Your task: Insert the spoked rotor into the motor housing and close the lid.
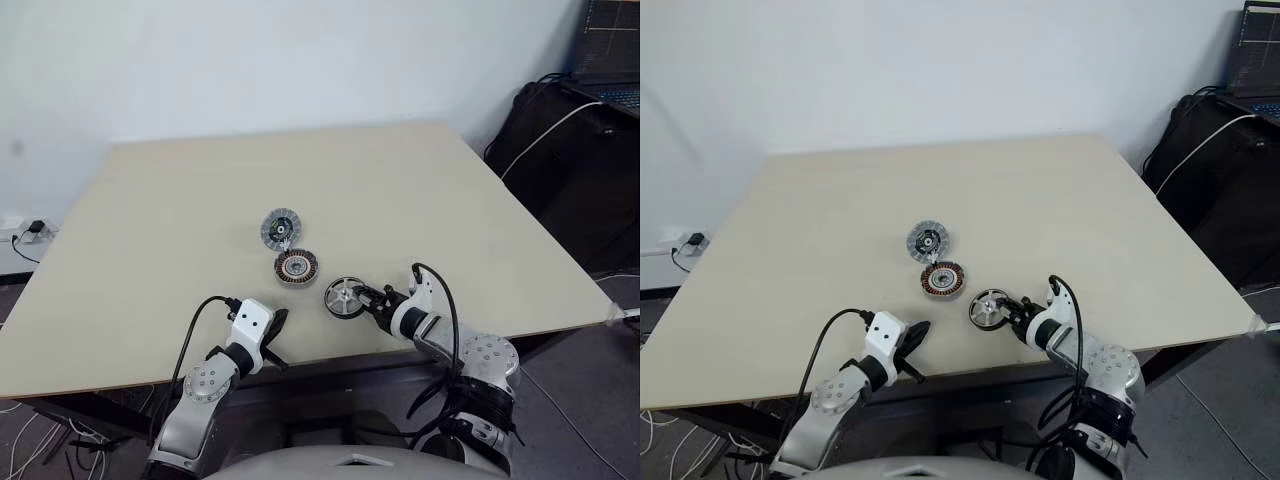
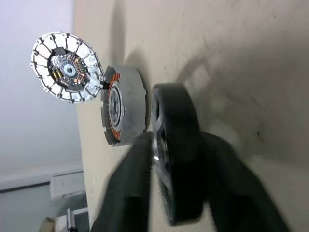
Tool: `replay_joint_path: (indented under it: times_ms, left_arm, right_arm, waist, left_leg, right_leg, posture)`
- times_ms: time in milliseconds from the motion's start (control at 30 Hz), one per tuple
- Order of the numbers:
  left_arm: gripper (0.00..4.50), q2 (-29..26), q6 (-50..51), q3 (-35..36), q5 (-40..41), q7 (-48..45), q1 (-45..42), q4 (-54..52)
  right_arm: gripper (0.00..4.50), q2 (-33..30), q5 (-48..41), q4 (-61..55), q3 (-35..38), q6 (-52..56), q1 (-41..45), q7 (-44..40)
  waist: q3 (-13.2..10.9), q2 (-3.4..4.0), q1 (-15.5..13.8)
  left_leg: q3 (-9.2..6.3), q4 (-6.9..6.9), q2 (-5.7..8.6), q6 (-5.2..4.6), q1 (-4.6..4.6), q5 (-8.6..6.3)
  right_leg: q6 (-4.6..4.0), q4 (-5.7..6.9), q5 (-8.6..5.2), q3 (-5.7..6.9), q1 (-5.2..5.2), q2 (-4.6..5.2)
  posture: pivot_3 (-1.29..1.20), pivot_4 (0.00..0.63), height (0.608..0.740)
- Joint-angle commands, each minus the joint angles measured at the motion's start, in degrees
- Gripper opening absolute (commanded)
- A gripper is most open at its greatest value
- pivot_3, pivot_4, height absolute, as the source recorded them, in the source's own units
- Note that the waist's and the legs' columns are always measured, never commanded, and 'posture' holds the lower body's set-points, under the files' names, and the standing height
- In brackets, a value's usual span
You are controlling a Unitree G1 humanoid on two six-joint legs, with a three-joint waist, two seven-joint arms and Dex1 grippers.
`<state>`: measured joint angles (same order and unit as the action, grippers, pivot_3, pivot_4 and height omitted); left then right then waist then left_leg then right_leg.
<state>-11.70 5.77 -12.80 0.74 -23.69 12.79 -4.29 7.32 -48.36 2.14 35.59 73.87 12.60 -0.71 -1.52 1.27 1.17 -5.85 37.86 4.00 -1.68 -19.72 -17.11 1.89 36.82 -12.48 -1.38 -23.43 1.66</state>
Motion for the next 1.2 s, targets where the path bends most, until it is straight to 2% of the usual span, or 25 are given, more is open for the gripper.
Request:
replay_joint_path:
  times_ms: [33,267,400,533,1200]
  left_arm:
    - [0.0,-0.3,-0.4,0.5,0.4,0.2,-0.6,-2.5]
    - [0.0,-0.4,-0.2,0.4,0.3,0.2,-0.5,-2.5]
    - [0.0,-0.4,-0.1,0.4,0.3,0.0,-0.7,-2.4]
    - [0.0,-0.4,-0.2,0.3,0.3,-0.1,-0.8,-2.2]
    - [0.0,-0.6,0.0,2.0,0.3,1.7,1.9,-4.8]
  right_arm:
    - [0.42,3.5,0.6,-1.8,-5.0,-0.1,-3.2,0.9]
    - [0.42,-0.4,1.6,-5.4,-10.6,0.6,-6.9,1.3]
    - [0.42,2.7,-4.0,-6.7,-7.3,-3.6,-4.4,1.4]
    - [0.42,4.6,-6.4,-5.8,-8.1,-8.7,-1.2,2.1]
    - [0.42,6.0,-4.8,19.2,-17.9,-25.1,16.0,-6.4]
  waist:
    - [0.0,-0.01,0.0]
    - [0.2,-0.02,0.0]
    - [0.1,-0.03,0.0]
    - [-0.1,0.04,0.0]
    - [-0.2,0.08,0.2]
  left_leg:
    - [0.0,0.0,0.0,0.0,0.01,0.0]
    - [-0.01,-0.02,-0.02,-0.04,0.05,-0.03]
    - [-0.01,-0.02,-0.02,-0.04,0.05,-0.03]
    - [-0.01,-0.01,-0.02,-0.04,-0.01,-0.03]
    - [-0.03,-0.07,-0.03,-0.07,-0.03,-0.05]
  right_leg:
    - [0.0,0.0,0.0,0.0,0.02,0.0]
    - [0.06,-0.03,-0.06,-0.01,0.07,0.01]
    - [0.07,-0.04,-0.07,0.0,0.06,0.01]
    - [0.08,-0.03,-0.06,0.0,0.02,0.01]
    - [0.02,-0.03,-0.06,-0.06,-0.04,-0.03]
  posture:
    - [0.0,0.0,0.74]
    - [0.0,0.0,0.74]
    - [0.0,0.0,0.74]
    - [0.0,0.0,0.74]
    - [0.0,0.0,0.74]
